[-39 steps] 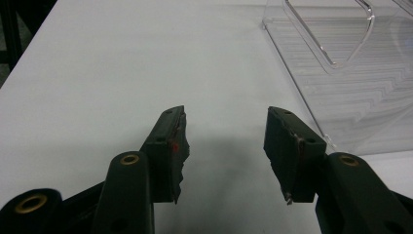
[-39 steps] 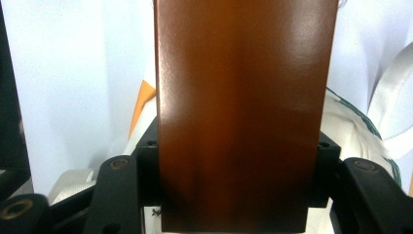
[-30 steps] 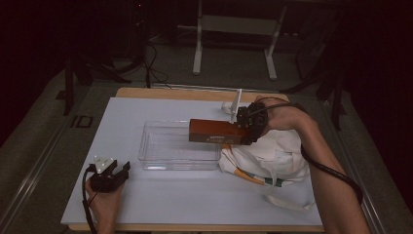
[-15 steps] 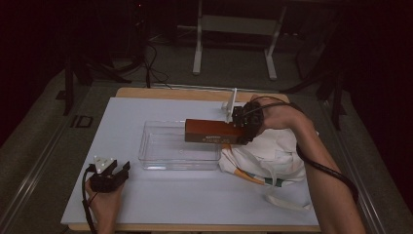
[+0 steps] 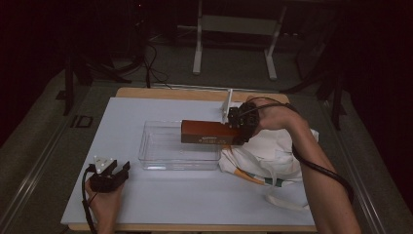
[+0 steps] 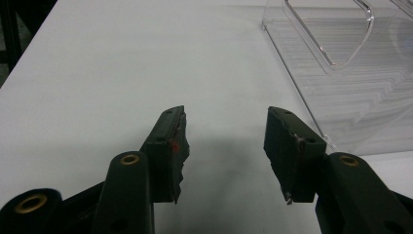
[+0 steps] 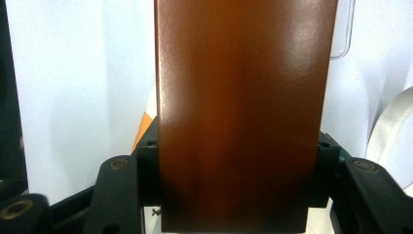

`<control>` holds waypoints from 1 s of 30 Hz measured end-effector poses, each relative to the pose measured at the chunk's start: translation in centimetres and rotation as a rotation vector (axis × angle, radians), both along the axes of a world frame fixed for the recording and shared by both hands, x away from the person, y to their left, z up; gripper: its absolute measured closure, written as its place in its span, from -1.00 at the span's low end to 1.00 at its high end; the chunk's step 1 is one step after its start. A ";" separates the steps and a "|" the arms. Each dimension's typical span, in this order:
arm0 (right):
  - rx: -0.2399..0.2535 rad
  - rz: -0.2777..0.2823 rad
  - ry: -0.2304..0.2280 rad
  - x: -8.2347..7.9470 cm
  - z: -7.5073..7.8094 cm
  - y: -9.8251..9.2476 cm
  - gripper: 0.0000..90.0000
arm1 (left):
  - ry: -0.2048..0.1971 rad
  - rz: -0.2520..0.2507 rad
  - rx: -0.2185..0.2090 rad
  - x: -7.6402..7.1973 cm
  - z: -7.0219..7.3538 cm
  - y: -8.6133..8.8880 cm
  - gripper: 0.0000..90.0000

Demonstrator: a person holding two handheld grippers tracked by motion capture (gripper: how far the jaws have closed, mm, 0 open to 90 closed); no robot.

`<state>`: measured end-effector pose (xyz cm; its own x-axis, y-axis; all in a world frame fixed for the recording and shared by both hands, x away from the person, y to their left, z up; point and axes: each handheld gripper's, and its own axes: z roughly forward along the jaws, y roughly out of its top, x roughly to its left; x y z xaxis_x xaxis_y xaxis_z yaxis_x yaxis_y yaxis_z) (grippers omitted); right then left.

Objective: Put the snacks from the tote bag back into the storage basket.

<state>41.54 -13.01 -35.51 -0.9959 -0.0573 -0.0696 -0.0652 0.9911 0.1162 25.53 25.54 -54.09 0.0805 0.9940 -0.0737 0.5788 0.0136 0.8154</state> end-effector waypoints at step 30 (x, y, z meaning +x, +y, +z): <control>0.004 0.003 -0.008 0.2 -1.2 1.5 -0.04 | 0.000 -0.001 0.002 0.0 0.0 0.0 0.14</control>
<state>41.75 -11.47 -36.72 -0.9952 -0.0601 -0.0777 -0.0692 0.9904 0.1196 25.54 25.54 -54.09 0.0815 0.9941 -0.0715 0.5789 0.0112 0.8153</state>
